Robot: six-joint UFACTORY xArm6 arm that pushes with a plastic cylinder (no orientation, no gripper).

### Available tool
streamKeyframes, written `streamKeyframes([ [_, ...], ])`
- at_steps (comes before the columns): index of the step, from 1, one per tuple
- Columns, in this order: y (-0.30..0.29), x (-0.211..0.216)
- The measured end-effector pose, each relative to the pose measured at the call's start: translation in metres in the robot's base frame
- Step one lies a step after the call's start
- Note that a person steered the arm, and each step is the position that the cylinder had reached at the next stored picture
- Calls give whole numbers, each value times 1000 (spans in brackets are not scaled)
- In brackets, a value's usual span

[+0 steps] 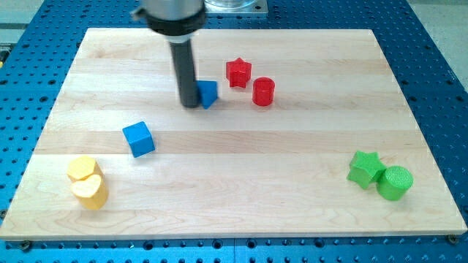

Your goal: Place the cube below the triangle

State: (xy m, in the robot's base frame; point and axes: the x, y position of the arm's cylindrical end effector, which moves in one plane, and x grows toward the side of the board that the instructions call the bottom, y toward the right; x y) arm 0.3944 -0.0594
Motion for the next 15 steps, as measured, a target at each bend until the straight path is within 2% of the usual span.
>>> streamKeyframes([
  [1, -80, 1],
  [2, -193, 33],
  [3, -195, 93],
  [5, -24, 95],
  [6, 25, 81],
  [7, 37, 114],
  [9, 52, 53],
  [10, 62, 78],
  [11, 65, 60],
  [13, 47, 56],
  [15, 129, 76],
])
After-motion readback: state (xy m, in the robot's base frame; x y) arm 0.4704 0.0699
